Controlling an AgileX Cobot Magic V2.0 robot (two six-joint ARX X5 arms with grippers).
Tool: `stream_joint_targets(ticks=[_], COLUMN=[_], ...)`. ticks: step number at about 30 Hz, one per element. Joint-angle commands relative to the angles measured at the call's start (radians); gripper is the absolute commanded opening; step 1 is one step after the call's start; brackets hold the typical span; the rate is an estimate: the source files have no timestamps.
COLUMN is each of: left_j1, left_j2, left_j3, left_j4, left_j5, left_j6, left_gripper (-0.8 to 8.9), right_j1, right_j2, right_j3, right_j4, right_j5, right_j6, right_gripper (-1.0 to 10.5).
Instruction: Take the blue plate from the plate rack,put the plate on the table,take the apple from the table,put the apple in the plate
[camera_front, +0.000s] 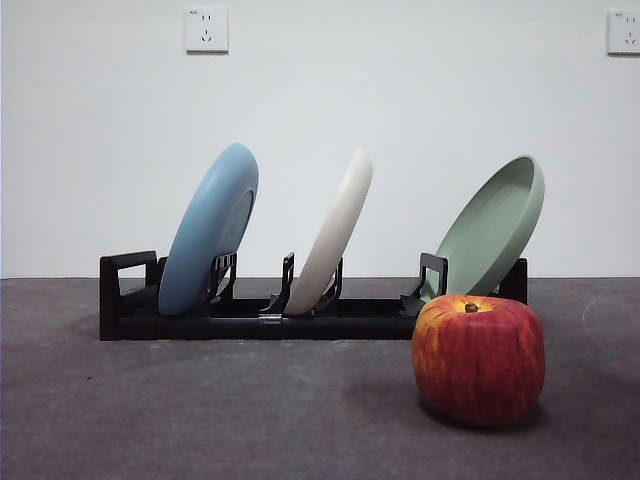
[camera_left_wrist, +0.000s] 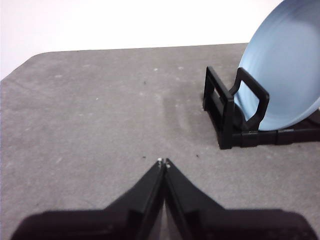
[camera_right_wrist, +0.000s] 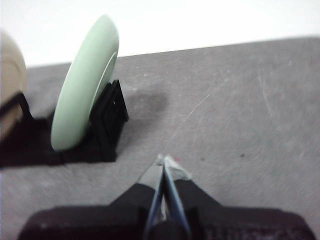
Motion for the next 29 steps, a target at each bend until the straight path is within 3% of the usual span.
stream_joint_targets(ticks=[1, 5, 8, 11, 14, 22, 29], left_j1=[0.002, 0.002, 0.002, 0.002, 0.002, 0.002, 0.002], left_j2=[-0.002, -0.002, 0.002, 0.021, 0.065, 0.311, 0.605], left_j3=[-0.012, -0.010, 0.012, 0.049, 0.106, 0.352, 0.647], left_j4=[0.014, 0.021, -0.003, -0.015, -0.012, -0.031, -0.111], left_j5=[0.026, 0.088, 0.151, 0.156, 0.180, 0.262, 0.403], left_j6=[-0.063, -0.129, -0.248, -0.361, -0.407, -0.398, -0.266], left_gripper=[0.00, -0.06, -0.06, -0.06, -0.06, -0.06, -0.06], right_j1=[0.002, 0.002, 0.002, 0.002, 0.002, 0.002, 0.002], right_j2=[0.000, 0.001, 0.015, 0.059, 0.129, 0.401, 0.662], right_j3=[-0.010, -0.006, 0.026, 0.084, 0.160, 0.420, 0.674], right_j4=[-0.001, -0.001, -0.024, -0.055, -0.074, -0.092, -0.166], right_j5=[-0.002, -0.061, -0.107, -0.106, -0.109, -0.234, -0.414], right_j6=[0.268, 0.325, 0.352, 0.368, 0.367, 0.311, 0.211], right_gripper=[-0.2, -0.2, -0.2, -0.2, -0.2, -0.2, -0.2])
